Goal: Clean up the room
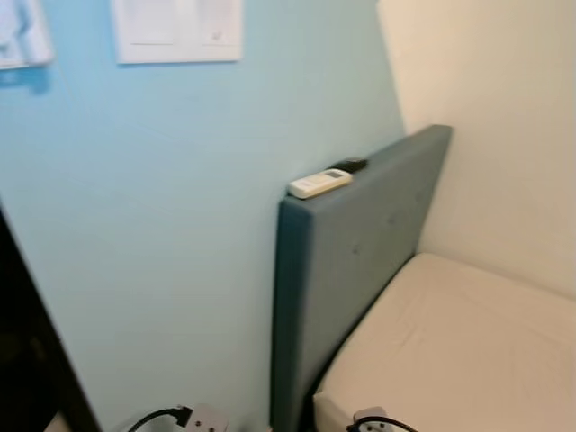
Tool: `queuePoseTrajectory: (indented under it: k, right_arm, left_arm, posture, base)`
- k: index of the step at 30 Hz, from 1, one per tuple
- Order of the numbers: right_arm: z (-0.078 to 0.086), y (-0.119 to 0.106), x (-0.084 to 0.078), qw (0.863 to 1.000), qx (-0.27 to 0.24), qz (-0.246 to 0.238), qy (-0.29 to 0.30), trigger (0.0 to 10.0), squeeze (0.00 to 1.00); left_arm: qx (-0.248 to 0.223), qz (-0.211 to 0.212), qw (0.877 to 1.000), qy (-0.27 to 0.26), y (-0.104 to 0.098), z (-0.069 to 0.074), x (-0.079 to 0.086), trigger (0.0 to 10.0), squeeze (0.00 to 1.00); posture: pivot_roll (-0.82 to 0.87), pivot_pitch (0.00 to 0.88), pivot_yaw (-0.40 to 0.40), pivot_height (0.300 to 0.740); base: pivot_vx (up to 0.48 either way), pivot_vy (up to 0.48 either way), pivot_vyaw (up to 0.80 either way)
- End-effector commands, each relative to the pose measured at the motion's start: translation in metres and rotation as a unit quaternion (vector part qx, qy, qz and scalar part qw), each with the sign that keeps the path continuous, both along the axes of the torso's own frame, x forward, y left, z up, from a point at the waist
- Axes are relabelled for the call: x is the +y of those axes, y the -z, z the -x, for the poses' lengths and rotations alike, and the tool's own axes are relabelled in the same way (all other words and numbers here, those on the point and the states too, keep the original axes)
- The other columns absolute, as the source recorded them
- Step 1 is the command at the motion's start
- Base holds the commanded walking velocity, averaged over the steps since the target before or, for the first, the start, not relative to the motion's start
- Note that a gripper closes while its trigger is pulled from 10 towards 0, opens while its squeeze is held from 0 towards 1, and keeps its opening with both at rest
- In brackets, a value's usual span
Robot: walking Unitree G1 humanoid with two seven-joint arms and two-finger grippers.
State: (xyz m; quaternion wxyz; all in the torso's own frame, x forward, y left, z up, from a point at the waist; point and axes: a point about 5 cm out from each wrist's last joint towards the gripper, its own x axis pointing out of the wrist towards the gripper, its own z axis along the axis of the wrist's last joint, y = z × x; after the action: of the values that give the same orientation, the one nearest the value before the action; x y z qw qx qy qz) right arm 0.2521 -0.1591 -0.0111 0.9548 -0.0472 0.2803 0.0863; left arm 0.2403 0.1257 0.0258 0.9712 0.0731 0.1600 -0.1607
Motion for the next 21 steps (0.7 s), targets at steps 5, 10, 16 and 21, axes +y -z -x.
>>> queuePoseTrajectory:
  k: [5,10,16,21]
  right_arm:
    - [0.0027,0.0029,0.0045,1.000,0.006,-0.006,-0.002,10.0,0.00]
    - [0.0021,0.0014,0.0045,1.000,0.002,-0.005,0.000,10.0,0.00]
    - [-0.0006,-0.0004,0.0034,1.000,-0.004,-0.005,0.004,10.0,0.00]
    - [-0.0022,-0.0016,0.0029,1.000,-0.007,-0.004,0.005,10.0,0.00]
  left_arm:
    - [0.008,-0.004,1.000,-0.004,0.0043,0.0023,0.0026,10.0,0.00]
    - [0.004,-0.009,1.000,-0.010,0.0033,-0.0009,0.0031,10.0,0.00]
    - [0.000,-0.009,1.000,-0.023,0.0024,-0.0034,0.0044,10.0,0.00]
    - [-0.005,-0.005,0.999,-0.031,0.0011,-0.0044,0.0044,10.0,0.00]
  posture:
    - [0.02,0.097,-0.031,0.740]
    - [0.02,0.097,-0.029,0.740]
    - [0.02,0.098,-0.026,0.740]
    - [0.02,0.101,-0.027,0.740]
  base:
    - [0.000,0.000,-0.80]
    - [0.000,0.000,-0.80]
    - [0.000,0.000,-0.80]
    - [0.000,0.000,-0.80]
